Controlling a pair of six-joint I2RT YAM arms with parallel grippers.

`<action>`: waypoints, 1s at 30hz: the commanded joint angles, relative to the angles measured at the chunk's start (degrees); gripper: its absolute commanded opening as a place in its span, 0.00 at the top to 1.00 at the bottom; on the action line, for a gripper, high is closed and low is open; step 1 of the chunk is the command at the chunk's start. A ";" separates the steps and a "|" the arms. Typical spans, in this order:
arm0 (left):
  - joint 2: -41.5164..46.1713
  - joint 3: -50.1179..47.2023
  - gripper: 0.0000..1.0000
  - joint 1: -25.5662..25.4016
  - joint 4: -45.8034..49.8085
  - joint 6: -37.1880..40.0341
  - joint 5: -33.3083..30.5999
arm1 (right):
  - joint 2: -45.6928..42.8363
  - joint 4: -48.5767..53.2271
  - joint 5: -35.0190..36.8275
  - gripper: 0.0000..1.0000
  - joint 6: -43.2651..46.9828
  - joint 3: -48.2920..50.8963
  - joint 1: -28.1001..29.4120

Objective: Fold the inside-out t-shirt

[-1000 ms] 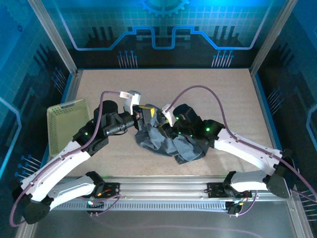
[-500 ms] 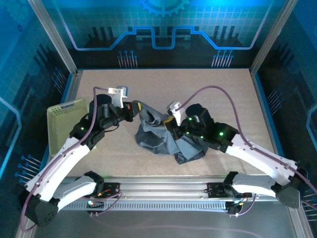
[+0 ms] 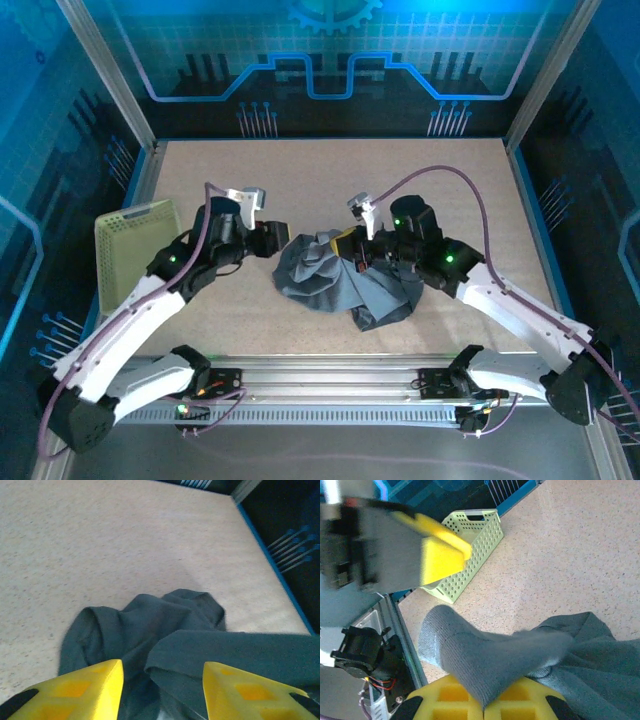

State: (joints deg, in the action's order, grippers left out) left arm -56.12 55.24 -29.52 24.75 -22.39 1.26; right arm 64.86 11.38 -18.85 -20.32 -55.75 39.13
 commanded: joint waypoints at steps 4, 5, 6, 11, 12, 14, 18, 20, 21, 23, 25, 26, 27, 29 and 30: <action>-1.35 -0.73 0.45 0.17 3.29 1.17 -6.27 | -1.38 -3.28 -3.23 1.00 -2.54 -0.32 -3.83; -1.44 -1.46 0.39 1.00 2.36 0.07 -5.79 | -2.00 -1.41 -1.80 1.00 -1.45 -0.93 -3.99; -1.69 -2.32 0.35 2.54 1.53 -1.62 -4.86 | -3.09 1.06 0.11 1.00 0.12 -1.58 -4.06; -9.11 -0.82 0.32 6.50 4.82 -4.12 -6.44 | -9.99 11.21 16.95 1.00 3.68 -2.80 -6.51; -11.59 -0.12 0.31 6.57 5.91 -4.11 -7.19 | -10.58 13.87 21.80 1.00 3.47 -3.06 -7.35; -16.37 0.52 0.26 6.52 6.51 -4.42 -7.24 | -11.45 16.77 26.15 1.00 3.15 -1.93 -10.05; -25.57 0.27 0.26 6.34 3.45 -5.57 -1.92 | -13.74 16.65 26.26 1.00 -0.05 3.03 -13.79; -28.81 -0.12 0.26 5.82 1.00 -5.84 0.20 | -14.60 16.28 27.27 1.00 -1.85 5.02 -14.33; -30.26 -0.22 0.26 5.38 -0.36 -6.01 1.12 | -14.97 16.31 28.27 1.00 -2.85 6.66 -14.71; -33.16 -0.08 0.26 4.54 -3.00 -6.29 3.41 | -15.45 16.31 29.94 1.00 -4.42 8.29 -15.57; -36.15 0.51 0.27 3.53 -4.64 -6.99 3.67 | -15.34 15.96 29.58 1.00 -5.39 9.46 -16.89; -37.22 0.72 0.29 3.29 -5.18 -7.41 3.77 | -15.12 16.01 29.43 1.00 -5.69 9.71 -17.33; -38.61 1.07 0.33 3.17 -5.79 -7.87 4.33 | -14.89 16.33 29.81 1.00 -6.21 9.88 -17.70; -40.76 1.74 0.38 2.96 -6.12 -8.56 4.44 | -14.68 16.90 30.75 1.00 -7.06 9.96 -18.50; -41.67 1.96 0.42 2.91 -6.19 -8.80 4.20 | -14.57 16.80 30.65 1.00 -7.11 9.96 -19.04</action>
State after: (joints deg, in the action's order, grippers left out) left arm -95.68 55.22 -26.46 20.67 -29.36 3.51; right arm 50.52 27.92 9.47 -25.08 -45.95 21.63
